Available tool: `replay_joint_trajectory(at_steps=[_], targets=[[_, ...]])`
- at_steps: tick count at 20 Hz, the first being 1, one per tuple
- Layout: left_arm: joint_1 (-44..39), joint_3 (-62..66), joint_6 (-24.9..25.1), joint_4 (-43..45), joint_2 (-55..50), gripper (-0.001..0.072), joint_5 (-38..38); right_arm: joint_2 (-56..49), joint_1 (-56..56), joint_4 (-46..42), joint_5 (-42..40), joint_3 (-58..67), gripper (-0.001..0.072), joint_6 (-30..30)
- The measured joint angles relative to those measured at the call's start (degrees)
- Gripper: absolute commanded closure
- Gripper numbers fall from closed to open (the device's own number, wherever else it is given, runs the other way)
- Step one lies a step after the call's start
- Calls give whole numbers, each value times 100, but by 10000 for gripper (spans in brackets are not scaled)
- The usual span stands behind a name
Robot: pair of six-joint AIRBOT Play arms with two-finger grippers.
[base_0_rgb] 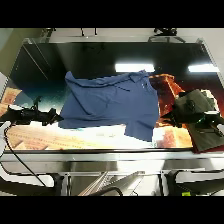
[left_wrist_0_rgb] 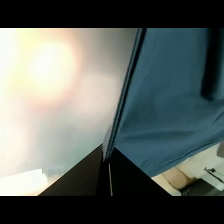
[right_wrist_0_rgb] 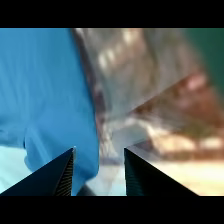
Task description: Fold the shirts.
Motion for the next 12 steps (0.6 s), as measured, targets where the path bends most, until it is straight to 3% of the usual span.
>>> replay_joint_trajectory(at_steps=[11, 12], targets=[[310, 0, 61, -7, 0, 696, -90, -852, 1292, 341, -111, 769, 350, -173], [313, 0, 61, -11, 0, 696, -125, -866, 1360, 345, -87, 776, 394, -175]])
